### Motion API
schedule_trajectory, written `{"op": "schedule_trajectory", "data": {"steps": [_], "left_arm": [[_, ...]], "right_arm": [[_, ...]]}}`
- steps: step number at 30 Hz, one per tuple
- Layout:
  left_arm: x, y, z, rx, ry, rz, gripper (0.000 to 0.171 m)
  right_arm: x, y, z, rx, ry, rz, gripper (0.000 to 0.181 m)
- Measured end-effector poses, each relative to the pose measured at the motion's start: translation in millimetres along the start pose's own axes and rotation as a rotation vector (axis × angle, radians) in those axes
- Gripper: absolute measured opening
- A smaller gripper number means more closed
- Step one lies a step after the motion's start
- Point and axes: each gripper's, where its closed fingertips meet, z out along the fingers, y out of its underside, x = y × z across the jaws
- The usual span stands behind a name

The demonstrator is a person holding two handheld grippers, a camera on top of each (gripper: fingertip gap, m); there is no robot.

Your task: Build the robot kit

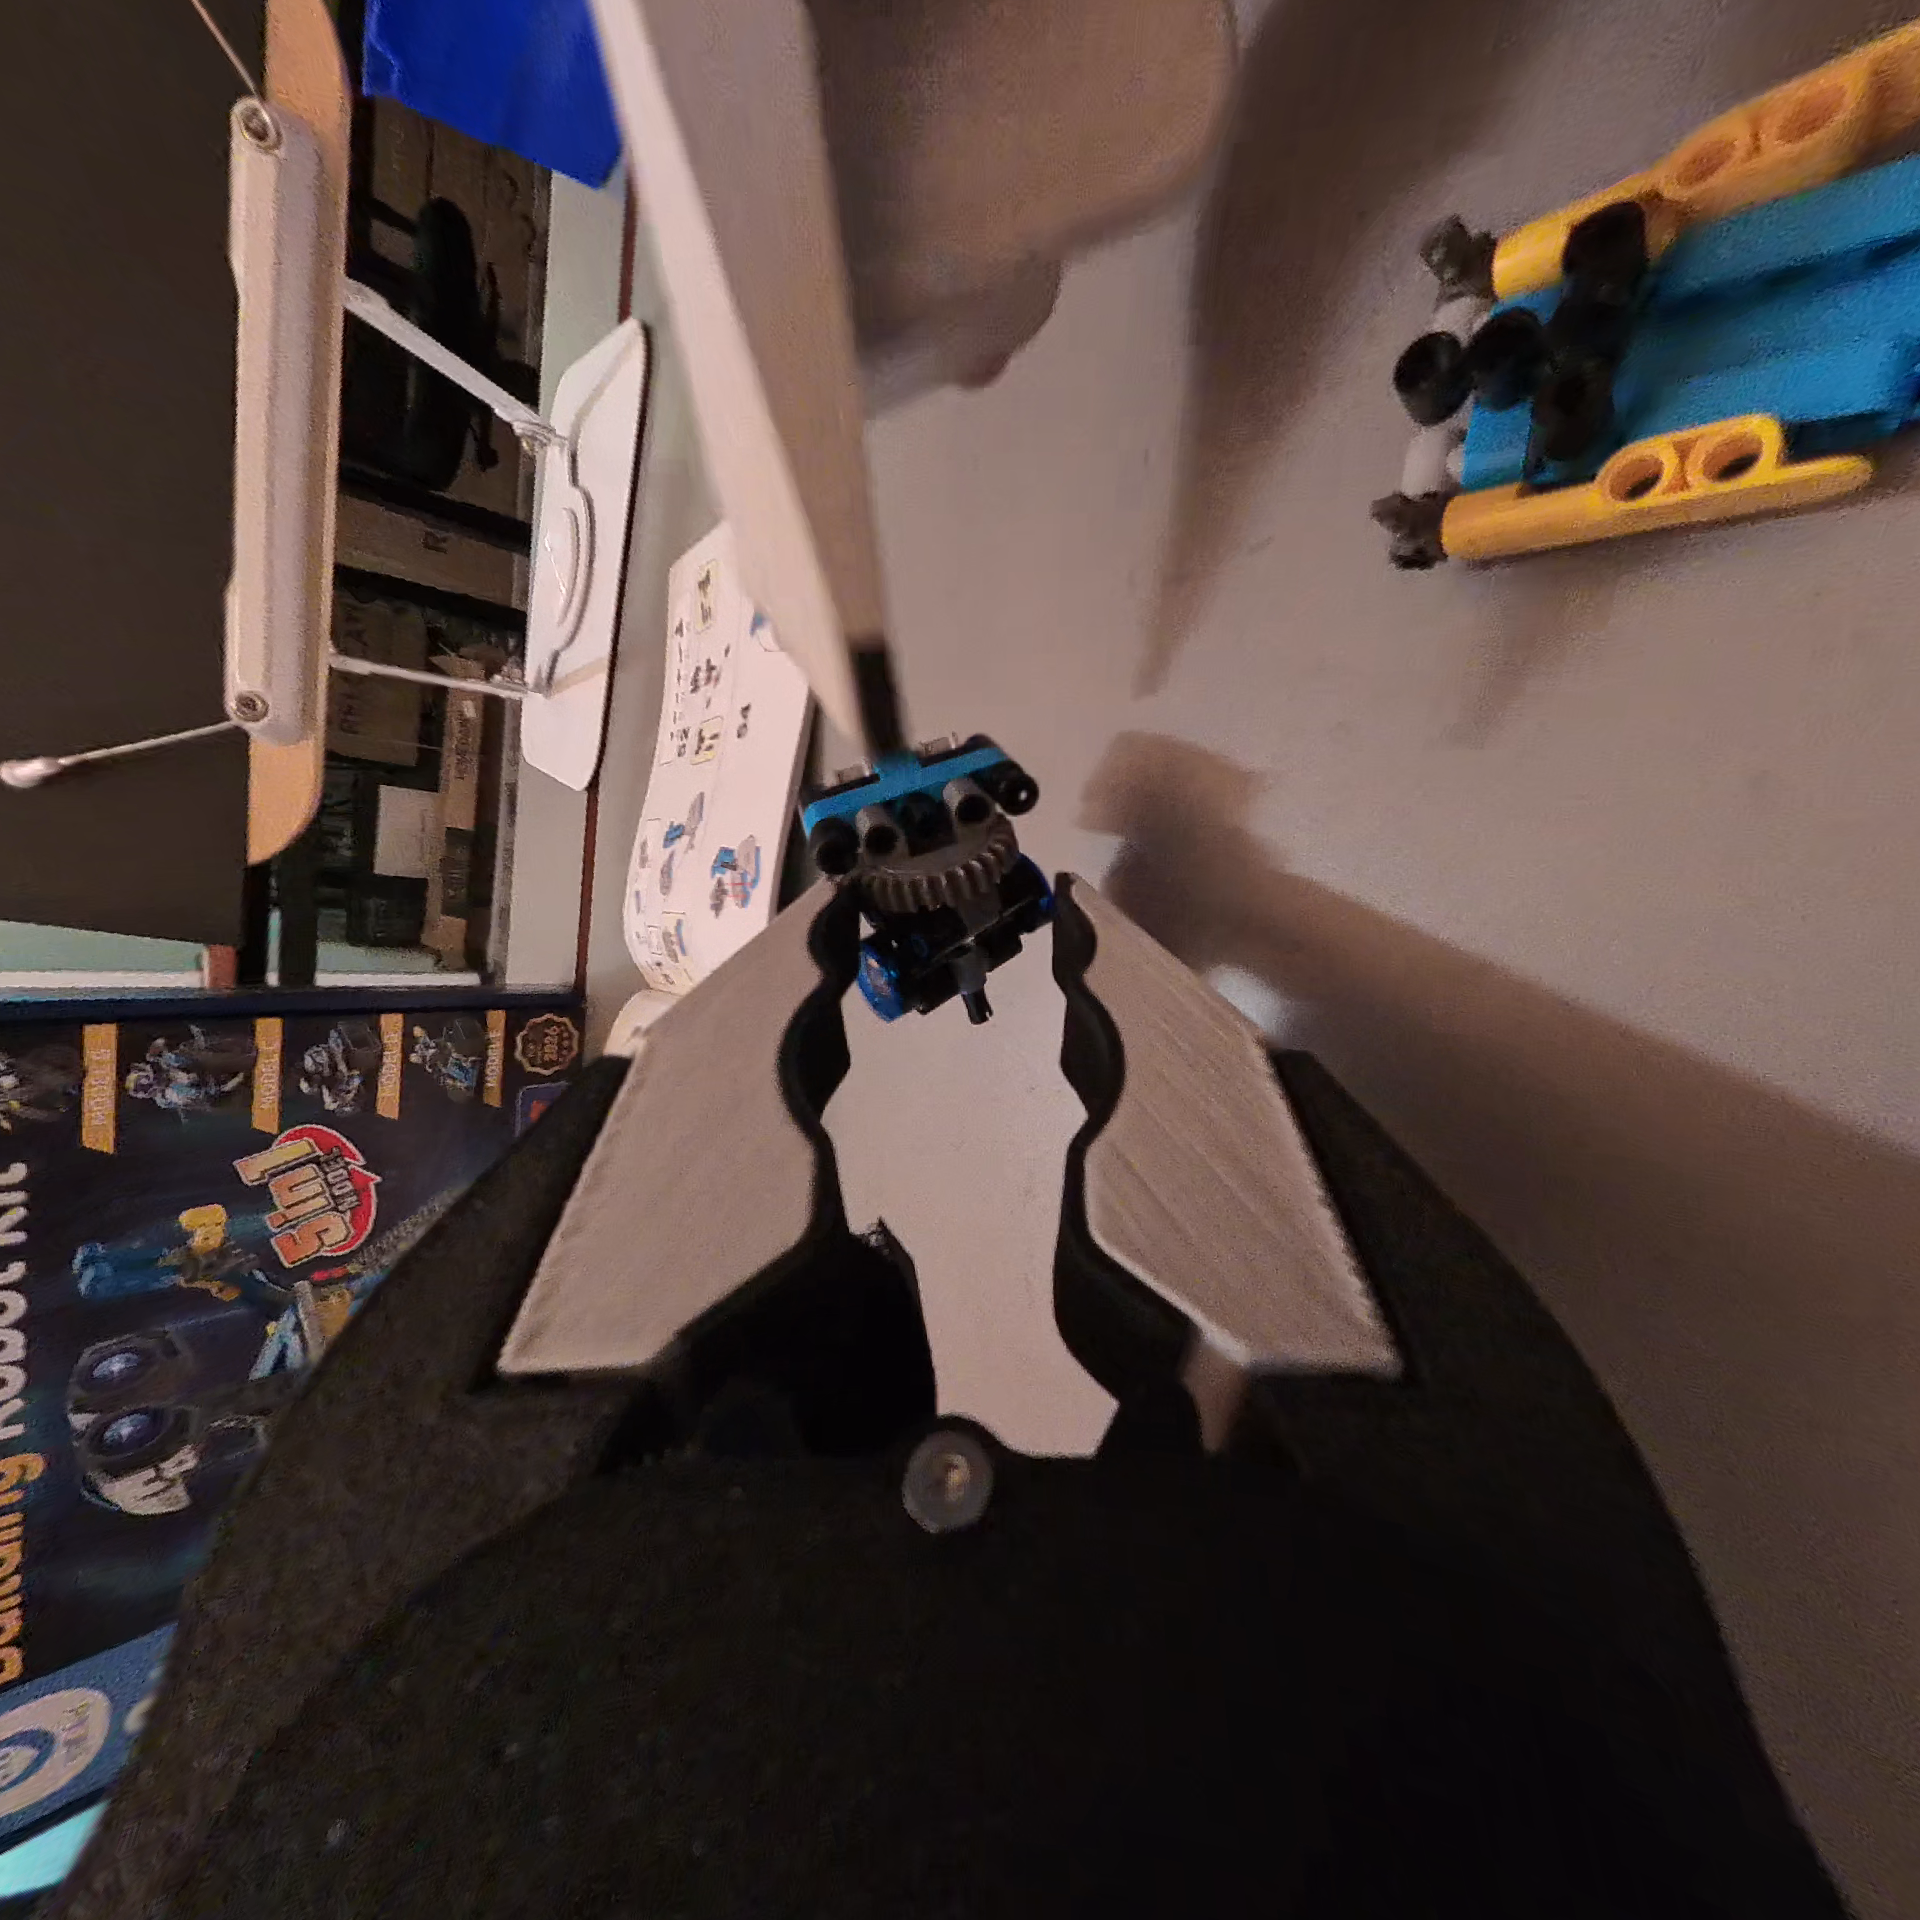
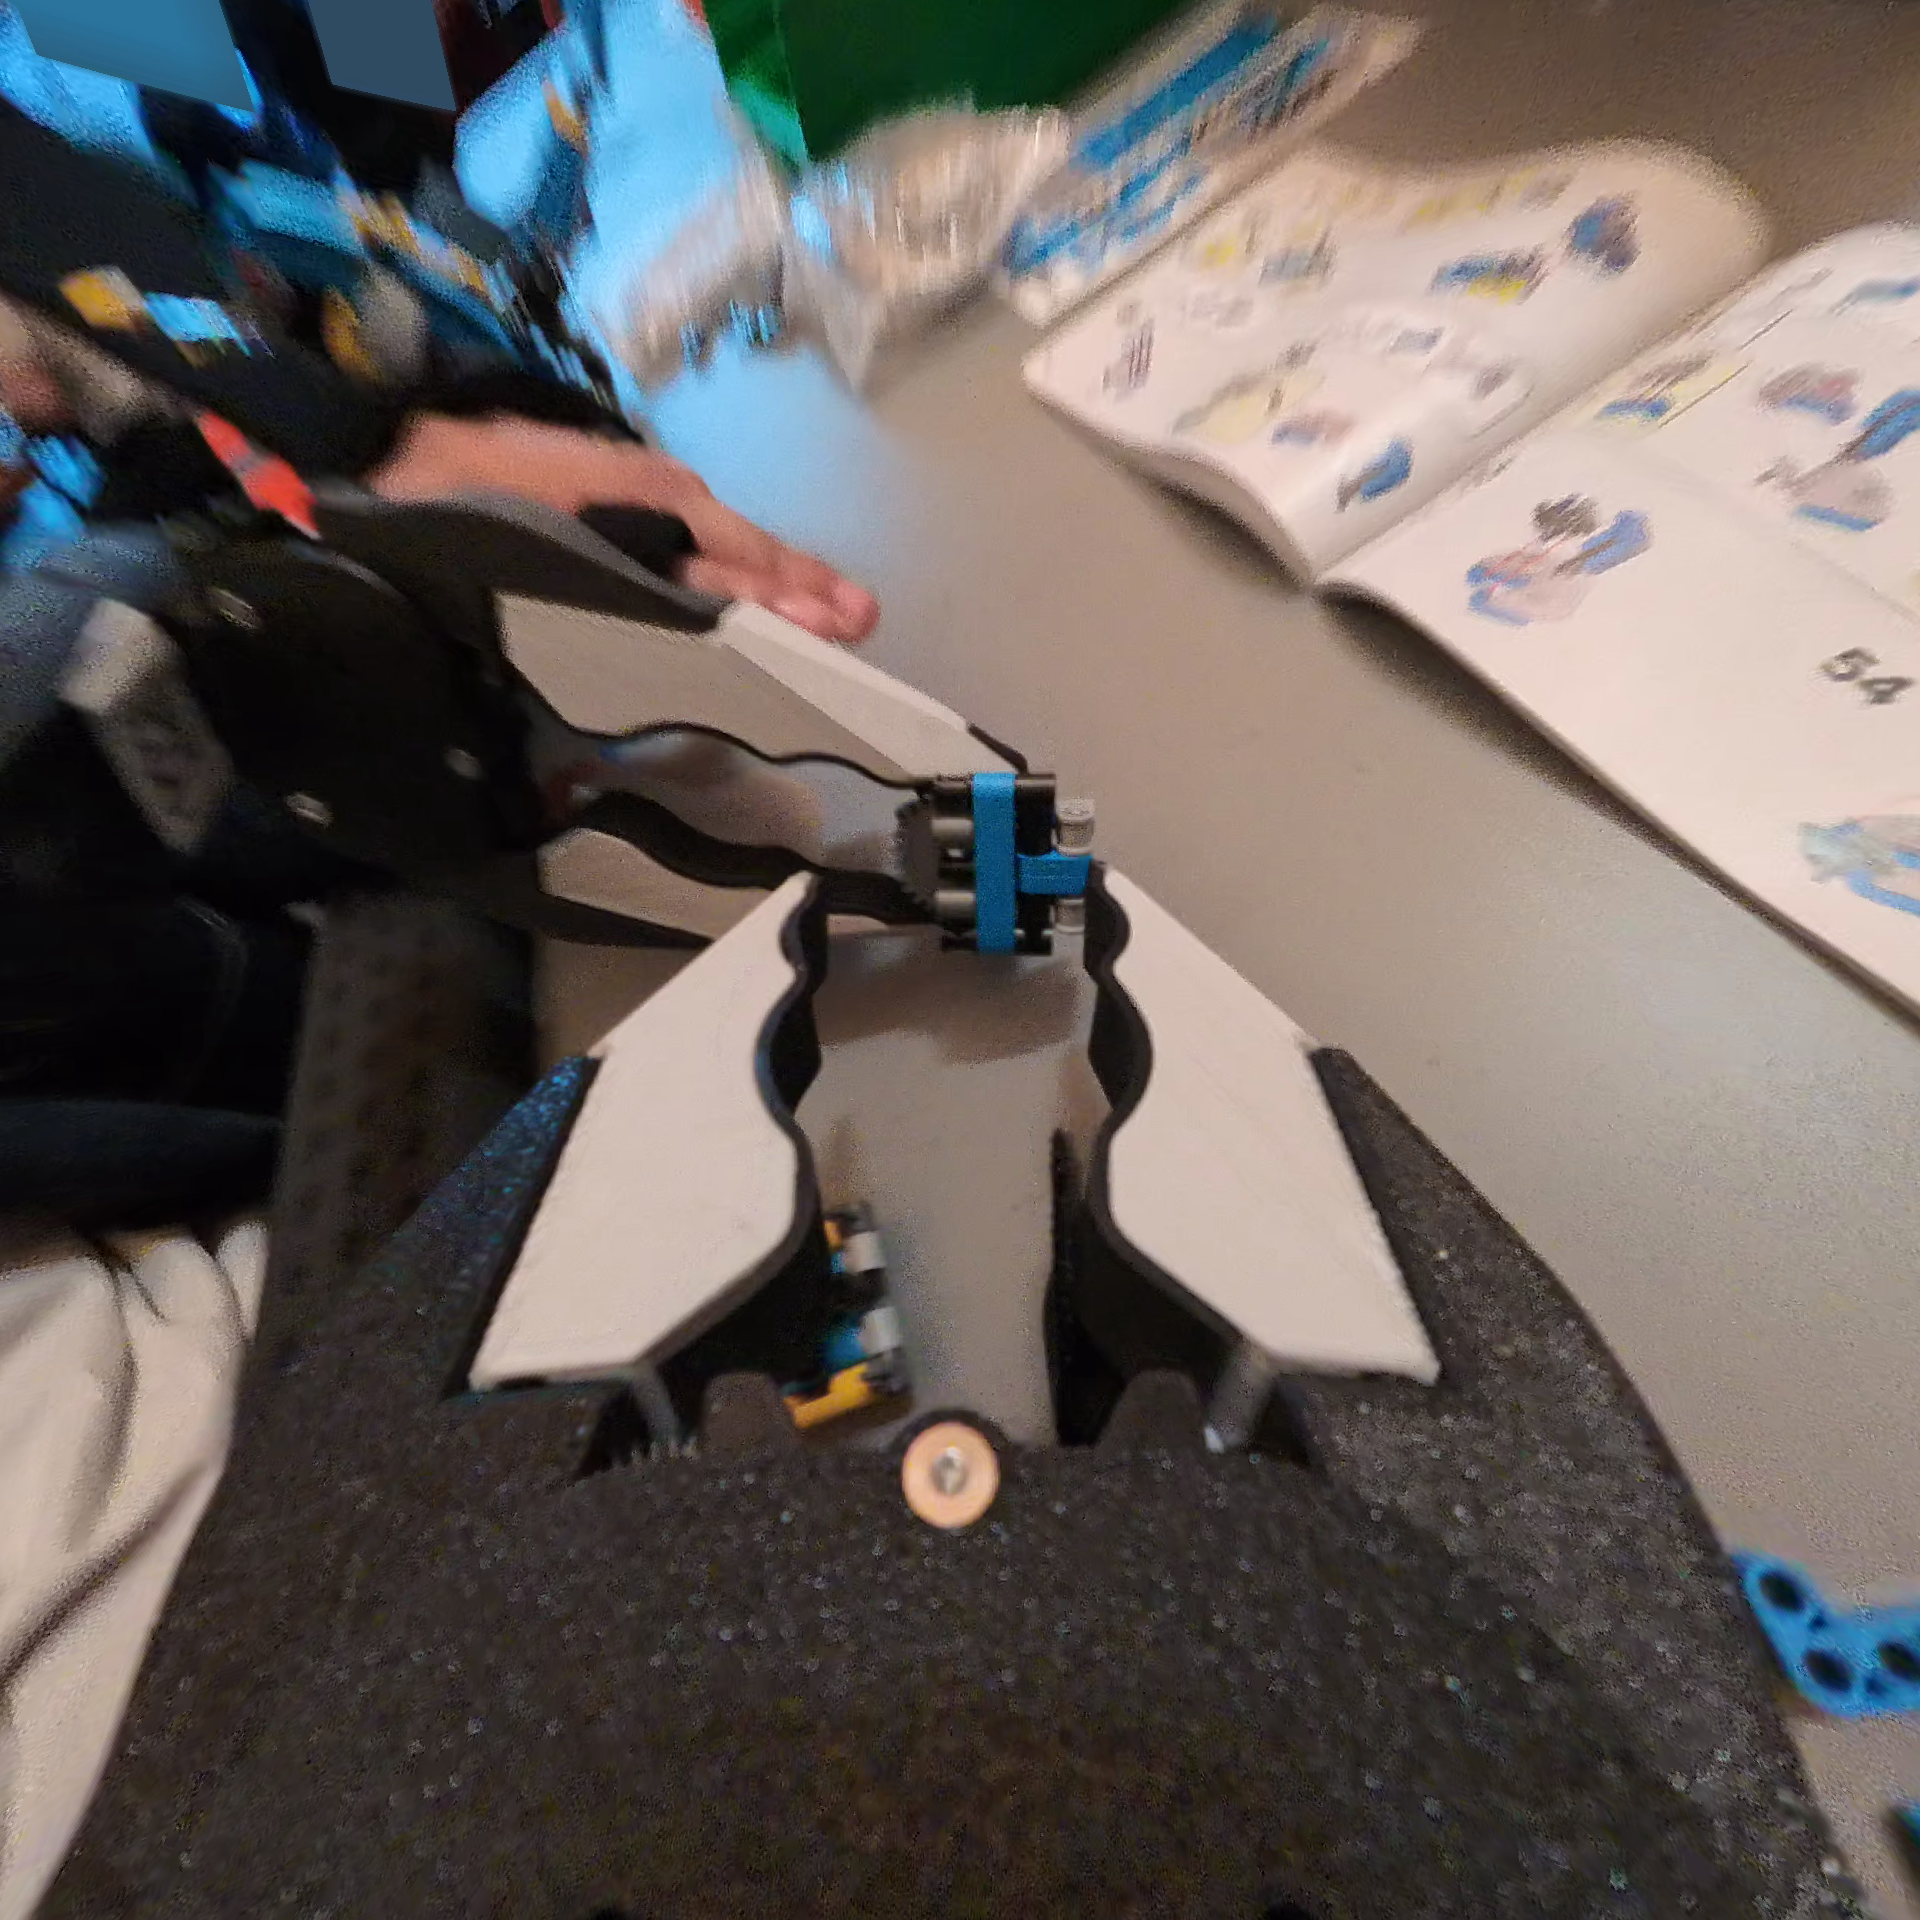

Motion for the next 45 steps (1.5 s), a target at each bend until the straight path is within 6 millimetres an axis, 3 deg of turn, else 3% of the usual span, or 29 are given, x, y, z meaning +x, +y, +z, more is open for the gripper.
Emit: {"op": "schedule_trajectory", "data": {"steps": [4,7,11,17,20,25,28,41,45], "left_arm": [[4,-5,-2,0.029,0.036,-0.012,0.037],[13,-7,-3,0.044,0.095,-0.038,0.036],[24,-11,-6,0.088,0.203,-0.115,0.032],[27,-18,-14,0.193,0.379,-0.333,0.031],[18,-22,-24,0.3,0.483,-0.49,0.034],[1,-40,-47,0.516,0.627,-0.683,0.038],[-8,-52,-63,0.628,0.645,-0.702,0.027],[-2,-49,-62,0.605,0.799,-0.834,0.022],[-2,-48,-61,0.595,0.829,-0.873,0.022]], "right_arm": [[5,3,15,-0.064,0.004,-0.06,0.043],[4,11,15,-0.109,-0.02,-0.1,0.04],[4,24,12,-0.134,-0.019,-0.294,0.034],[1,26,11,-0.137,-0.005,-0.411,0.034],[2,25,8,-0.119,-0.041,-0.345,0.034],[-29,-8,-15,0.094,-0.286,-0.162,0.033],[-40,-12,-21,0.126,-0.37,-0.113,0.034],[-40,-7,-19,0.155,-0.209,-0.46,0.034],[-40,-6,-19,0.137,-0.198,-0.472,0.034]]}}
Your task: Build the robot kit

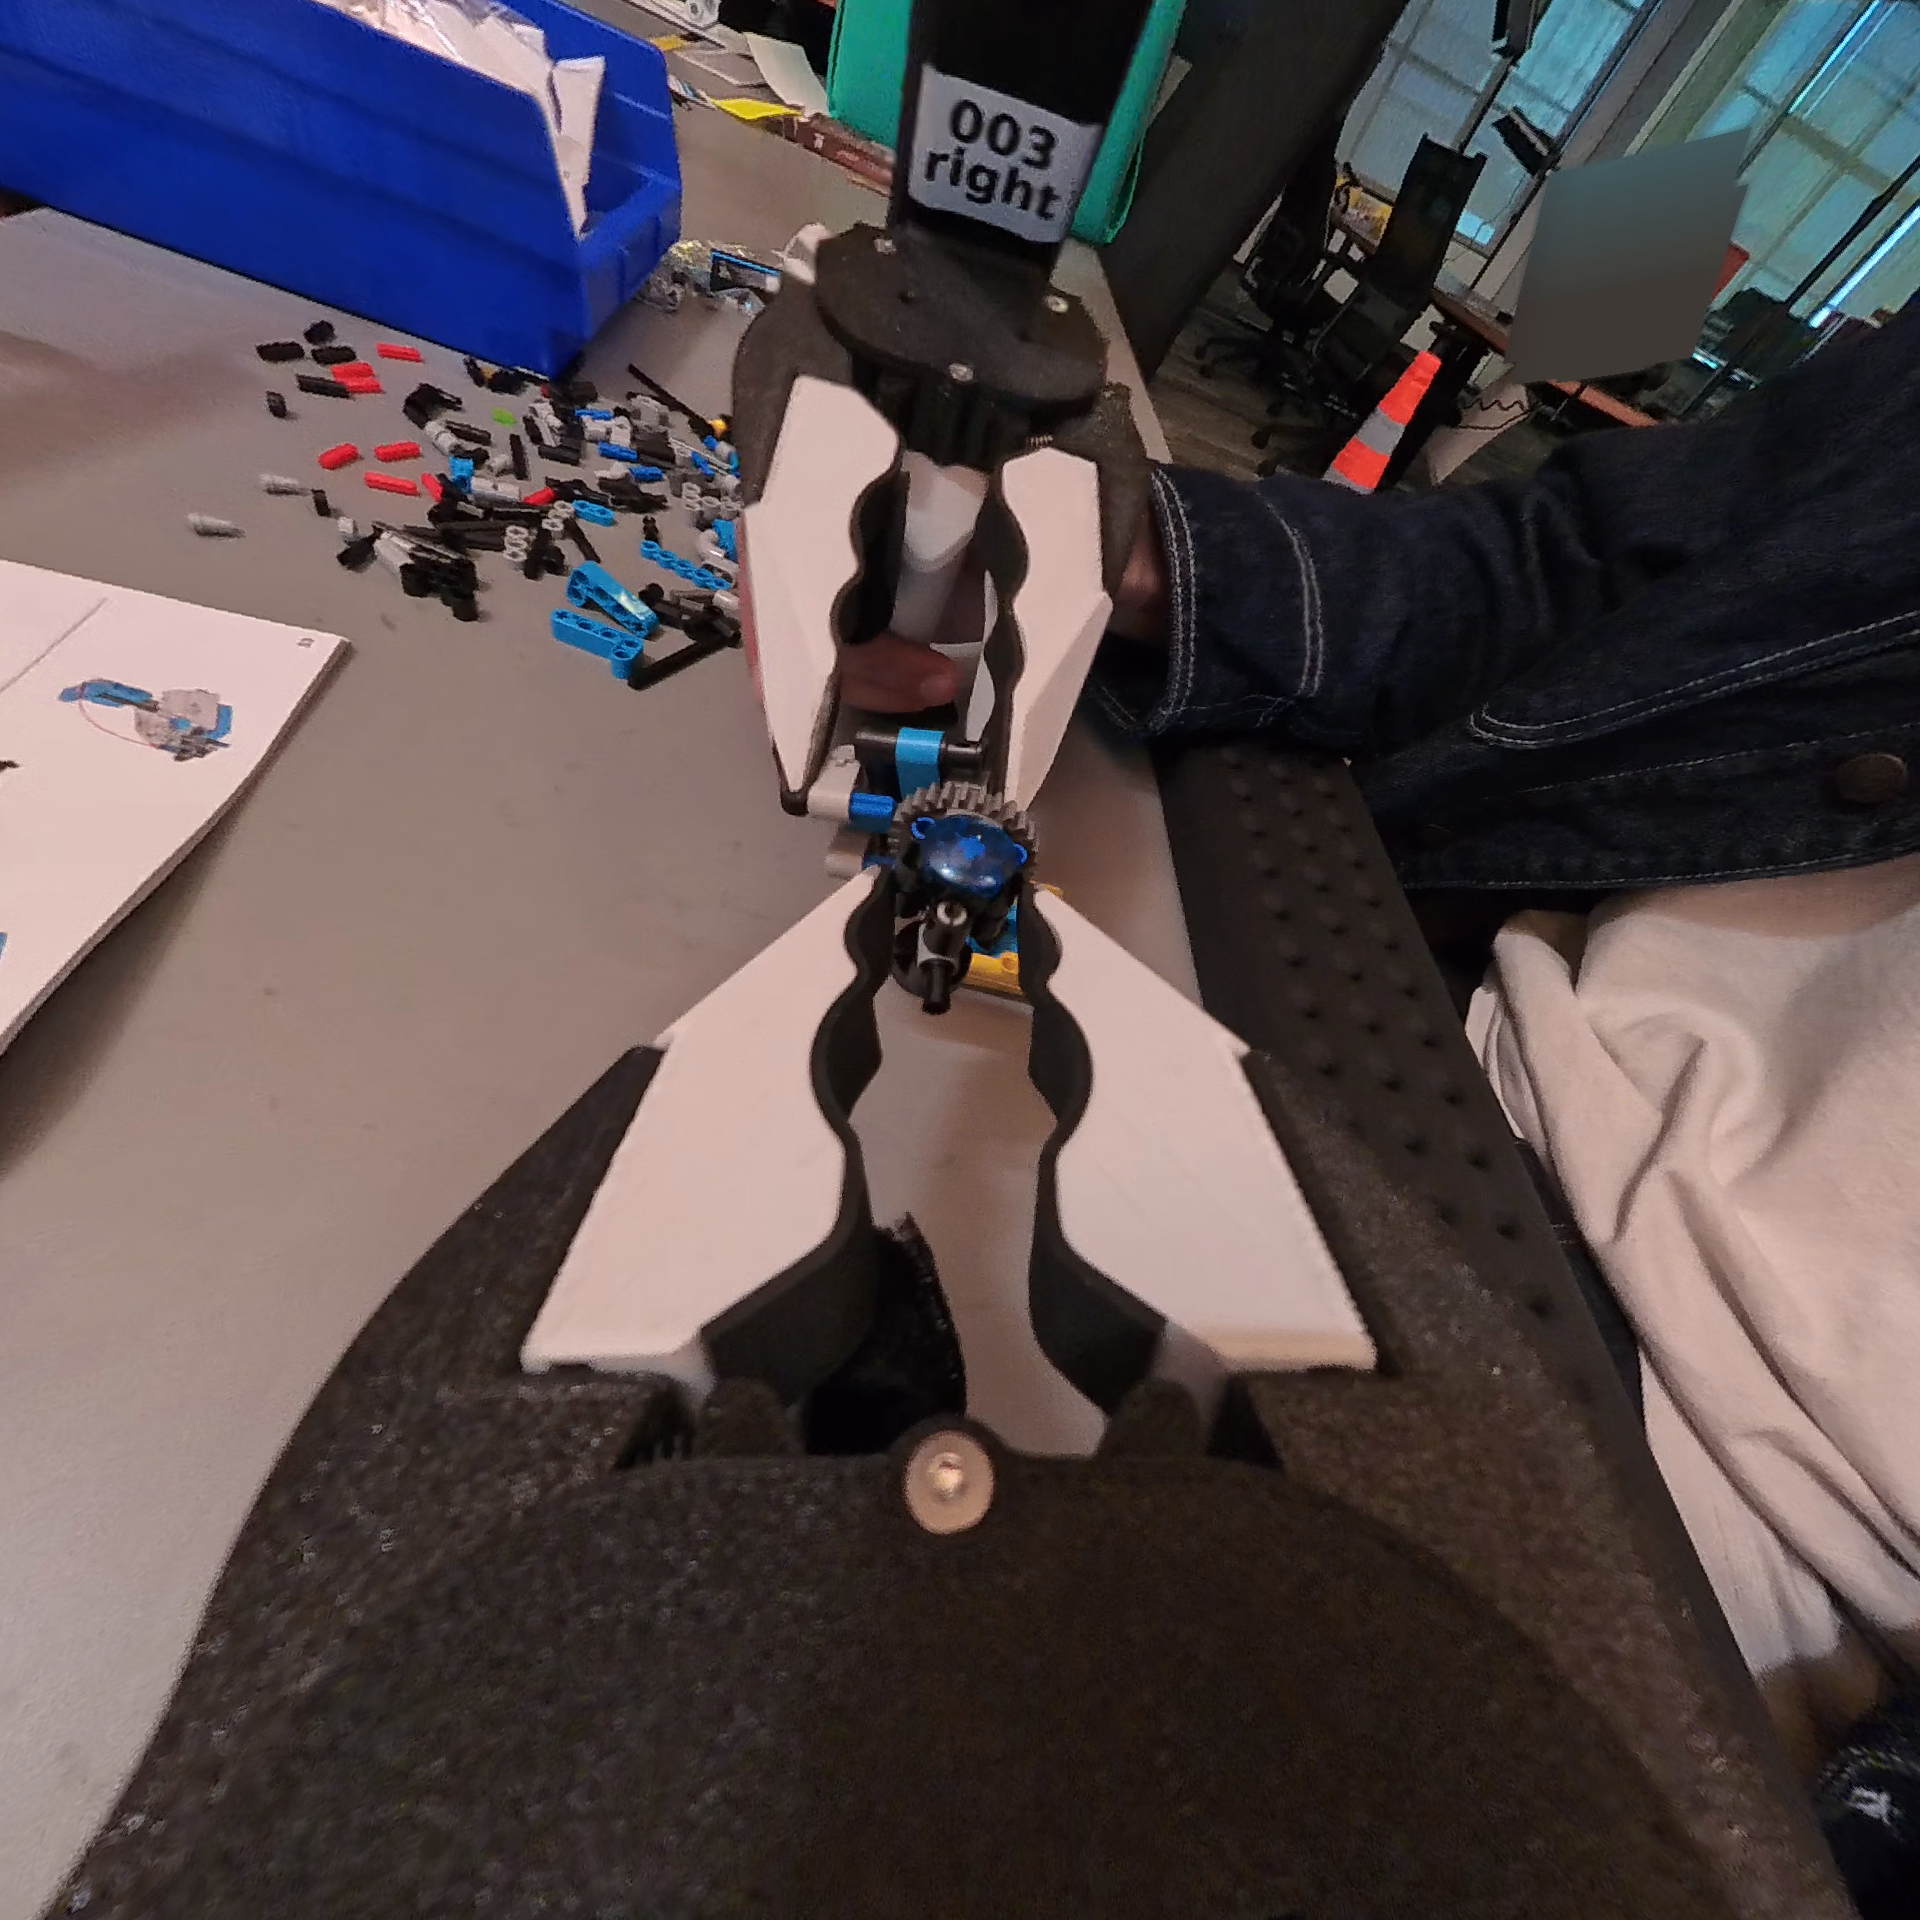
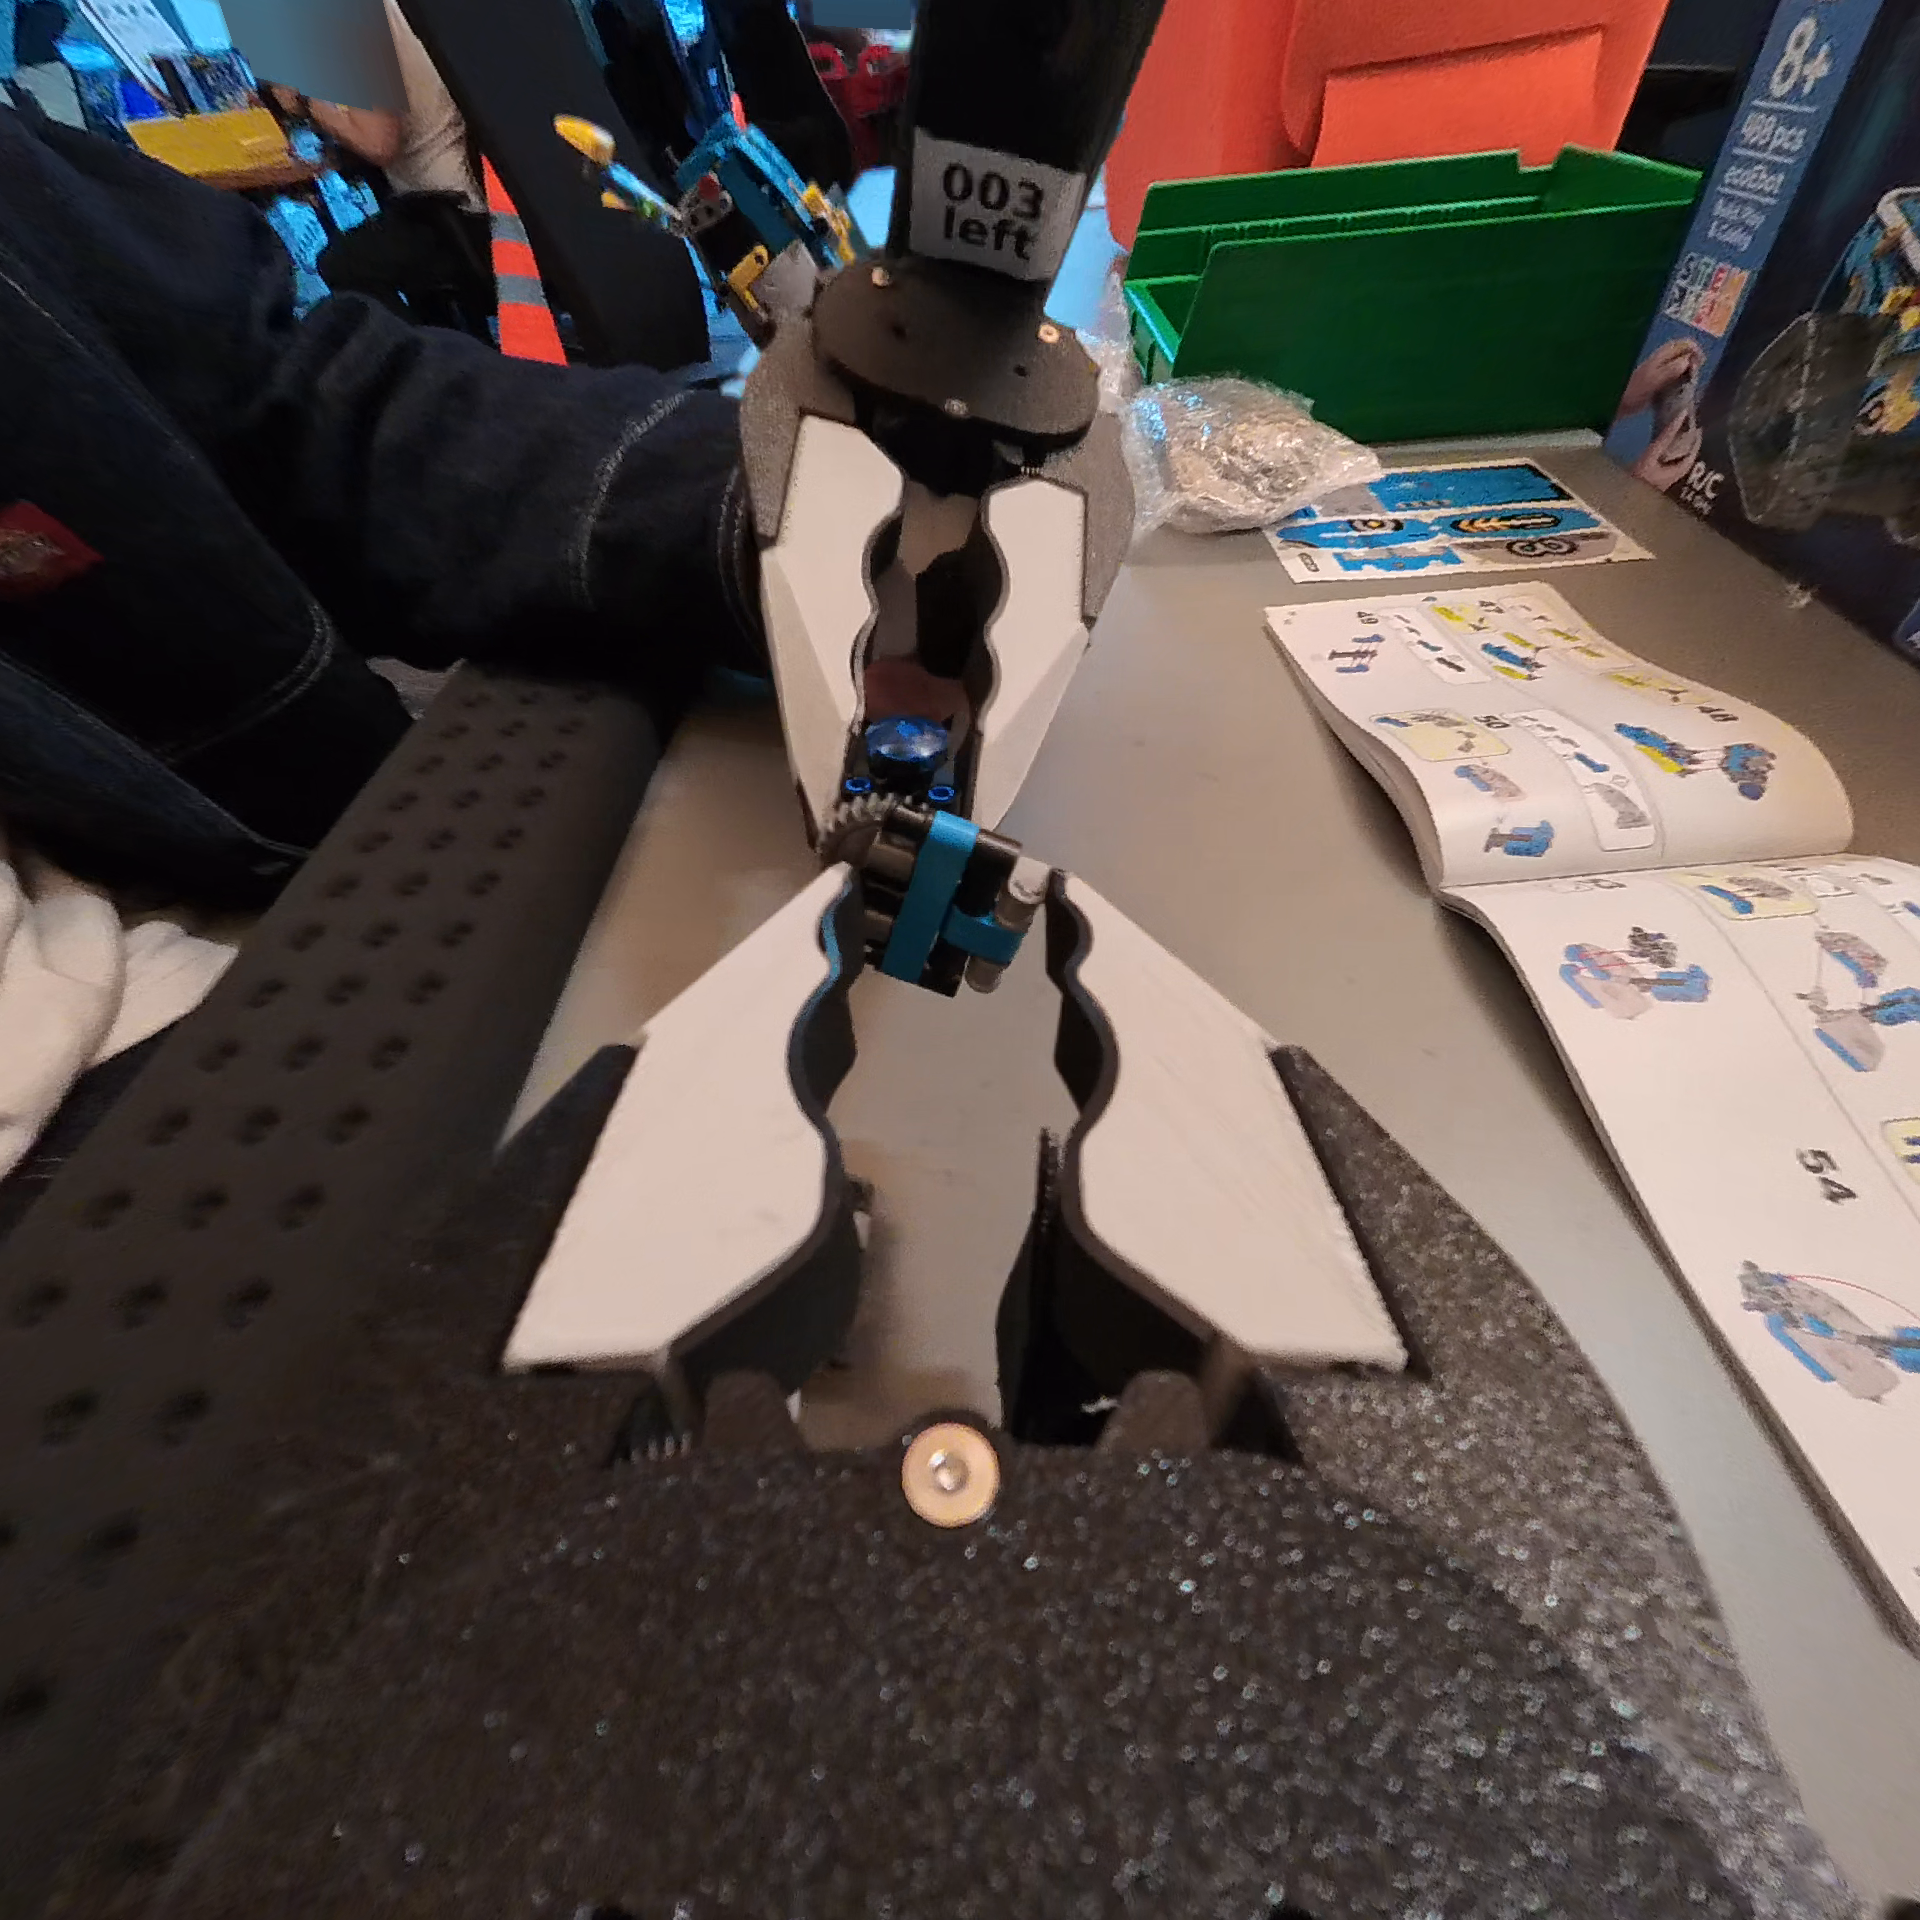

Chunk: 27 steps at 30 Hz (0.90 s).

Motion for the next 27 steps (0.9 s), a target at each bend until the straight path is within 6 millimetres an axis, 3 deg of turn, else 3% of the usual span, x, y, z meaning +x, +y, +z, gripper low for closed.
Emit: {"op": "schedule_trajectory", "data": {"steps": [3,9,17,22,27], "left_arm": [[-5,7,1,-0.033,-0.016,-0.021,0.022],[-1,-2,-1,0.011,0.006,-0.02,0.022],[5,-6,1,0.029,-0.038,0.136,0.023],[-2,-9,1,0.015,-0.195,0.358,0.023],[-1,-25,1,0.009,-0.45,0.72,0.023]], "right_arm": [[4,8,3,-0.063,0.064,-0.067,0.034],[3,-2,0,0.003,0.043,-0.036,0.034],[-2,-8,-4,0.058,-0.015,0.019,0.034],[6,-8,-7,0.03,0.125,-0.147,0.034],[9,-8,-13,0.004,0.161,-0.09,0.042]]}}
